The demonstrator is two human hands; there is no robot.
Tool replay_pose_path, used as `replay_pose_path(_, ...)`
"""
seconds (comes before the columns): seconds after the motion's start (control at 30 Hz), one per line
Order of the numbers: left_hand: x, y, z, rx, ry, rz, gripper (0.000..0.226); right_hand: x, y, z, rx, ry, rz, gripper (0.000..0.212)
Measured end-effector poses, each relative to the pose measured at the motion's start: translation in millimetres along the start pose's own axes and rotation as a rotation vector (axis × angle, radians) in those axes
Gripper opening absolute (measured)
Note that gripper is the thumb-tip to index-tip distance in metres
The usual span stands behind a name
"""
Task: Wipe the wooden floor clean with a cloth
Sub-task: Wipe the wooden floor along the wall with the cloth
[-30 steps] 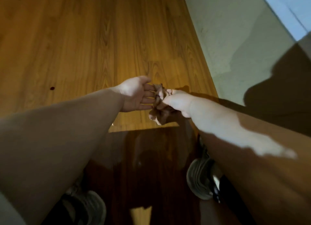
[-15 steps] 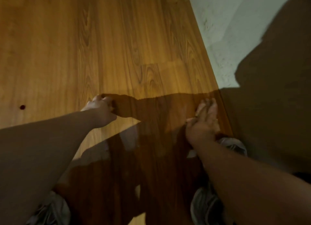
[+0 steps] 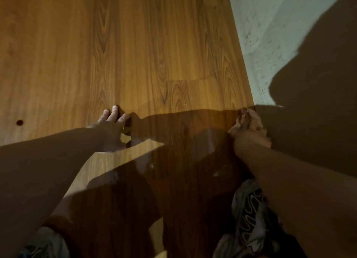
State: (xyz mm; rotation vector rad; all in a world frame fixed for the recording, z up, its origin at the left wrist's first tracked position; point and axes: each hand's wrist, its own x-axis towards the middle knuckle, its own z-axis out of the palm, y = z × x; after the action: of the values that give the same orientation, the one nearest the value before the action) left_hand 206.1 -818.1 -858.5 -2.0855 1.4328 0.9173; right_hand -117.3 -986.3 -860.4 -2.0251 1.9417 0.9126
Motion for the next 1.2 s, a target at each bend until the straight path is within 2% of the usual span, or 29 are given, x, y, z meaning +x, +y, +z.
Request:
replay_pose_path(0.17, -1.6, 7.2, 0.2, -0.133, 0.061, -0.046, 0.09, -52.6, -49.6, 26.1, 0.096, 0.17, -0.193, 0.086)
replay_pose_path(0.27, -1.4, 4.6, -3.0, -0.242, 0.207, -0.1, 0.076, -68.8, -83.5, 29.0, 0.215, 0.231, -0.563, 0.067)
replay_pose_path(0.33, -0.6, 0.1, -5.4, -0.209, 0.266, -0.106, 0.076, -58.5, -90.9, 21.1, 0.227, 0.201, -0.676, 0.065)
replay_pose_path(0.43, 5.6, -13.1, -13.7, -0.095, 0.222, -0.061, 0.088, -22.5, -63.7, 4.9, 0.201, 0.187, -0.525, 0.065)
replay_pose_path(0.57, 23.6, -22.3, -36.7, -0.04, 0.207, -0.036, 0.098, 20.7, -3.9, -14.9, 0.303, 0.041, -0.091, 0.075)
replay_pose_path(0.6, 28.8, -23.7, -41.8, -0.047, 0.215, -0.048, 0.1, 26.5, -5.8, -18.9, 0.296, 0.014, -0.037, 0.075)
replay_pose_path(0.63, 34.4, -24.3, -45.6, -0.061, 0.212, -0.065, 0.101, 28.2, -16.4, -20.2, 0.234, 0.023, -0.008, 0.071)
replay_pose_path(0.7, 42.8, -23.1, -50.5, -0.096, 0.204, -0.076, 0.104, 16.4, -51.4, -18.4, 0.142, 0.181, -0.019, 0.063)
replay_pose_path(0.77, 52.6, -23.0, -56.1, -0.127, 0.201, -0.078, 0.107, -0.3, -97.9, -10.3, 0.146, 0.33, -0.178, 0.056)
replay_pose_path(0.87, 60.0, -20.6, -61.9, -0.15, 0.202, -0.096, 0.114, -9.3, -147.3, -6.9, 0.241, 0.363, -0.626, 0.05)
replay_pose_path(0.93, 63.2, -22.0, -65.2, -0.163, 0.169, -0.143, 0.118, 4.7, -153.2, -21.6, 0.222, 0.455, -0.951, 0.045)
replay_pose_path(0.97, 64.5, -21.8, -65.8, -0.175, 0.147, -0.165, 0.12, 17.3, -145.1, -24.7, 0.233, 0.528, -1.038, 0.045)
replay_pose_path(1.03, 70.2, -21.1, -67.5, -0.186, 0.118, -0.193, 0.122, 54.2, -119.3, -30.1, 0.274, 0.545, -0.932, 0.045)
replay_pose_path(1.1, 74.8, -18.6, -67.7, -0.182, 0.116, -0.201, 0.124, 105.4, -83.8, -35.5, 0.349, 0.495, -0.608, 0.045)
replay_pose_path(1.17, 77.3, -17.8, -66.4, -0.207, 0.117, -0.218, 0.125, 143.3, -64.3, -47.6, 0.451, 0.362, -0.247, 0.045)
replay_pose_path(1.2, 79.1, -18.6, -66.0, -0.222, 0.126, -0.226, 0.126, 151.2, -68.4, -53.0, 0.469, 0.37, -0.185, 0.048)
